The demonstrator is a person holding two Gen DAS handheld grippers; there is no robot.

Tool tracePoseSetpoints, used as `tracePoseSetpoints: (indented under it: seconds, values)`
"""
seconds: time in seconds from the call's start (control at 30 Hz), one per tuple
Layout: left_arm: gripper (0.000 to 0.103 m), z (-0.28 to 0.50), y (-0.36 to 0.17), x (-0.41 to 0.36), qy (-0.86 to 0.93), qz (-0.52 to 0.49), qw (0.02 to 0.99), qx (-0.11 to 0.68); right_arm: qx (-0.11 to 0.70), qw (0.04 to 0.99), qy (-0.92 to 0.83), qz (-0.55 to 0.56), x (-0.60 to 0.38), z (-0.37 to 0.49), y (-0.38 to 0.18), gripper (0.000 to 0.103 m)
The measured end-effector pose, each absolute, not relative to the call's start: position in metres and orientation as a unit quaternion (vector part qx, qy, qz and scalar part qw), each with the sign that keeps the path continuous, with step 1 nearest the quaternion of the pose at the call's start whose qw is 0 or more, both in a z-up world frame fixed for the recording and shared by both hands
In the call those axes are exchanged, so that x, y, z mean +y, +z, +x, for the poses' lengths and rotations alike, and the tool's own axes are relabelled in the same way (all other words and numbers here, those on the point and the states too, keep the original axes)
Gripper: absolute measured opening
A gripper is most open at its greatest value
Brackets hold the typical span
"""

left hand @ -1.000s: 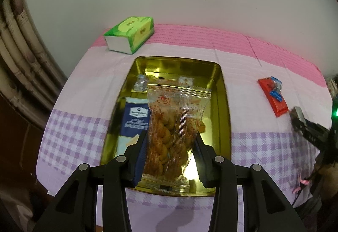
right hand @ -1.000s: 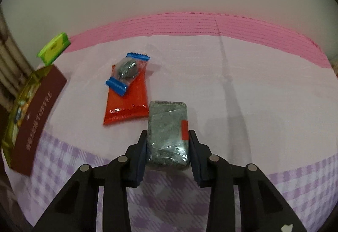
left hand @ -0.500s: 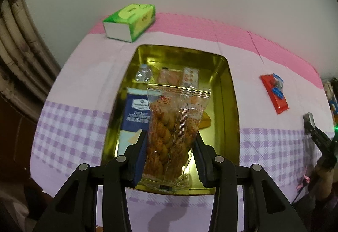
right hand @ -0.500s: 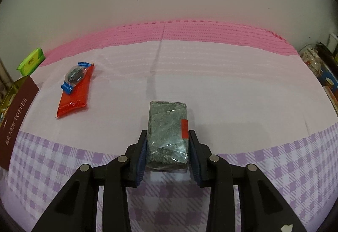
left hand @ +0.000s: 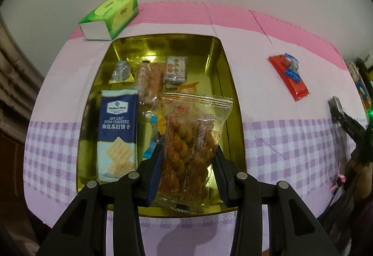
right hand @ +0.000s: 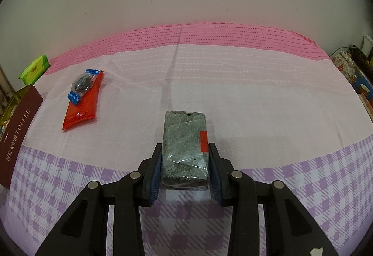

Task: Organize snacks
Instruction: 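Lower the twisted snack bag into the tin while the right gripper grasps the grey foil block, then open the left gripper and carry the grey block with the right gripper to the tin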

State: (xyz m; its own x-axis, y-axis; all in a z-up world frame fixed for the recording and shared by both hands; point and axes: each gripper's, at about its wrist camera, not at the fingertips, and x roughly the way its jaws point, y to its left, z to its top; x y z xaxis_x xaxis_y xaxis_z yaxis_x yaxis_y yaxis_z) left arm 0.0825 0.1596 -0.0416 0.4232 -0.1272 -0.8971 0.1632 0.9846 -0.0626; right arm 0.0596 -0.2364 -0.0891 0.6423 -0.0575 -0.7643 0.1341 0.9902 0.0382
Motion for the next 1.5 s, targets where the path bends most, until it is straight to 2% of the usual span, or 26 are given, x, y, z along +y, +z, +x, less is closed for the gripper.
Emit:
tracePoseSetpoints:
  seconds: [0.43, 0.97, 1.5]
  values:
    - [0.043, 0.079, -0.041, 0.153, -0.085, 0.032, 0.845, 0.527, 0.421, 0.905, -0.054, 0.044, -0.236, 0.06, -0.089, 0.034]
    - [0.043, 0.07, -0.017, 0.151, -0.057, 0.053, 0.876, 0.476, 0.425, 0.903, -0.056, 0.034, -0.233, 0.061, -0.089, 0.034]
    - [0.049, 0.073, -0.017, 0.161, -0.03, 0.037, 0.875, 0.482, 0.456, 0.885, 0.017, 0.086, -0.194, 0.034, -0.08, 0.034]
